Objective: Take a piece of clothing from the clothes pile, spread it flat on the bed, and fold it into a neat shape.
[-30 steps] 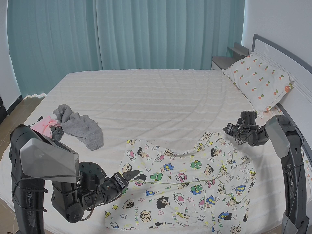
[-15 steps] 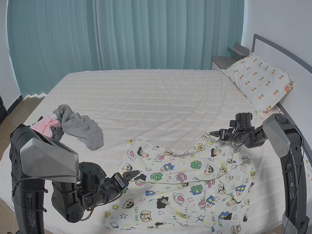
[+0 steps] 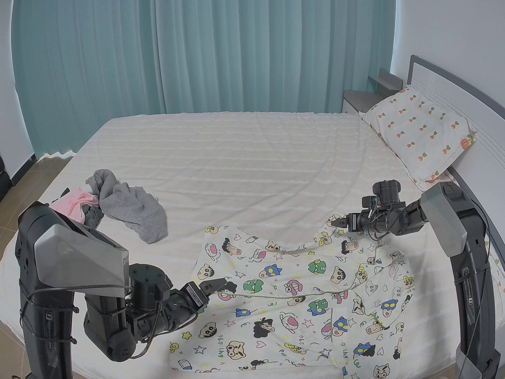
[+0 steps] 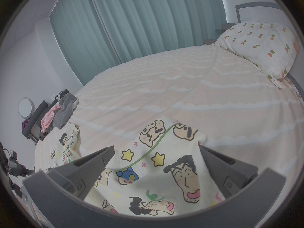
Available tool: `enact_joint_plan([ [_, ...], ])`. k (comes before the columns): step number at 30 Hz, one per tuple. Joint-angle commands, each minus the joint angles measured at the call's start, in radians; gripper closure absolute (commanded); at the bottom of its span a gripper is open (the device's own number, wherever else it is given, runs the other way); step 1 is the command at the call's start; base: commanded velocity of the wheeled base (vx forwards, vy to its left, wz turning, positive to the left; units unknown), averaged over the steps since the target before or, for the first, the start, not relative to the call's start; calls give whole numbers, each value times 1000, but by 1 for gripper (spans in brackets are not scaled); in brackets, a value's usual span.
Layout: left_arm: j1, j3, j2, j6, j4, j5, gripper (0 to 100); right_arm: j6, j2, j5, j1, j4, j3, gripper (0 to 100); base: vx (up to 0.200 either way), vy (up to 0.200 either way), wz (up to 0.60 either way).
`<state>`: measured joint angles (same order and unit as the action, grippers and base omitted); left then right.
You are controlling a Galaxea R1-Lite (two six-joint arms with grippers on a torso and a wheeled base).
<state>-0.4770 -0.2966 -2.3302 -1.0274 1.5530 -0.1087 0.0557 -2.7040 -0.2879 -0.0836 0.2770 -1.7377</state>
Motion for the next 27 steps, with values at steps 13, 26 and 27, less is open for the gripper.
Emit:
enact_joint_plan([
  [13, -5, -3, -8, 0, 18, 7, 0, -8, -31, -4, 28, 8, -25, 100, 0, 0, 0],
  [26, -5, -4, -8, 1, 18, 7, 0, 101, -5, -45, 45, 149, 0, 100, 0, 0, 0],
  [27, -5, -4, -9, 1, 18, 7, 0, 113, -7, -43, 45, 162, 0, 100, 0, 0, 0],
])
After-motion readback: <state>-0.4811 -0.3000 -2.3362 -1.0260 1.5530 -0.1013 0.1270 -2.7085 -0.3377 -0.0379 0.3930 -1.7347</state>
